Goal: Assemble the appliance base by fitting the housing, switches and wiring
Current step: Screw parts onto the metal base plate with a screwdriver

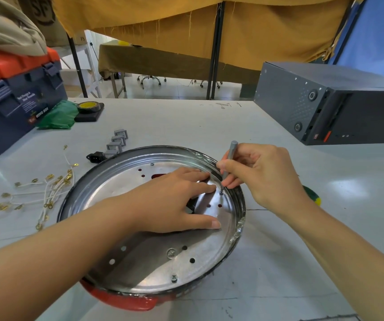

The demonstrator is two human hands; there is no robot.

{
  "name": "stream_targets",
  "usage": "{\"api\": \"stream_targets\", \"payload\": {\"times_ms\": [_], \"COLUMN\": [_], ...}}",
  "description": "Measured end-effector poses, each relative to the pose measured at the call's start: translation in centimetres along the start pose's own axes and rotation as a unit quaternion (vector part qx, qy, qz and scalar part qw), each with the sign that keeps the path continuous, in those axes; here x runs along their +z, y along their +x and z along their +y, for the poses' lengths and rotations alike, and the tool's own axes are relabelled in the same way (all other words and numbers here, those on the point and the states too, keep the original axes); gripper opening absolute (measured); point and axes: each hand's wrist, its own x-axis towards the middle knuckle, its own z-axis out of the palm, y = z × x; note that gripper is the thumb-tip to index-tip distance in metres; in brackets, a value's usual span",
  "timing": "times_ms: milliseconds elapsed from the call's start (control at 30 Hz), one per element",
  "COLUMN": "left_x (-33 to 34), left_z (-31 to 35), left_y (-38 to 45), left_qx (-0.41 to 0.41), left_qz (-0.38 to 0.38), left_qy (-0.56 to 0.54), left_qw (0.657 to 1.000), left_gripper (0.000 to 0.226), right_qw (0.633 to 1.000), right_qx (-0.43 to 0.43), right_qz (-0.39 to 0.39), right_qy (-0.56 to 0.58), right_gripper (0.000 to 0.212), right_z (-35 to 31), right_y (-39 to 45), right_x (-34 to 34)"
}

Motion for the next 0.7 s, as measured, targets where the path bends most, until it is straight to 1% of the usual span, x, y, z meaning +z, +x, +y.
{"api": "stream_targets", "payload": {"times_ms": [100,267,333,400,700], "left_x": [-0.1,-0.3,-0.3,-0.4,0.0], "left_z": [0.0,0.1,0.1,0.1,-0.2], "left_y": [0.0,0.0,0.0,0.0,0.1], "left_qx": [-0.001,-0.006,-0.005,-0.002,-0.011], "left_qz": [-0.005,-0.012,-0.012,-0.014,-0.021], "left_qy": [-0.003,-0.008,-0.01,-0.009,0.0], "left_qw": [1.0,1.0,1.0,1.0,1.0], "left_gripper": [0.072,0.07,0.069,0.069,0.076], "right_qw": [0.999,0.984,0.978,0.979,0.99], "right_qx": [0.004,0.039,0.036,0.032,0.04], "right_qz": [-0.033,-0.17,-0.2,-0.195,-0.106], "right_qy": [0.004,0.044,0.047,0.054,0.09], "right_gripper": [0.008,0.012,0.012,0.01,0.009], "right_z": [-0.2,-0.3,-0.4,-0.4,0.3], "right_y": [-0.1,0.6,0.8,1.0,0.6], "right_x": [-0.4,-2.3,-2.4,-2.1,-1.9]}}
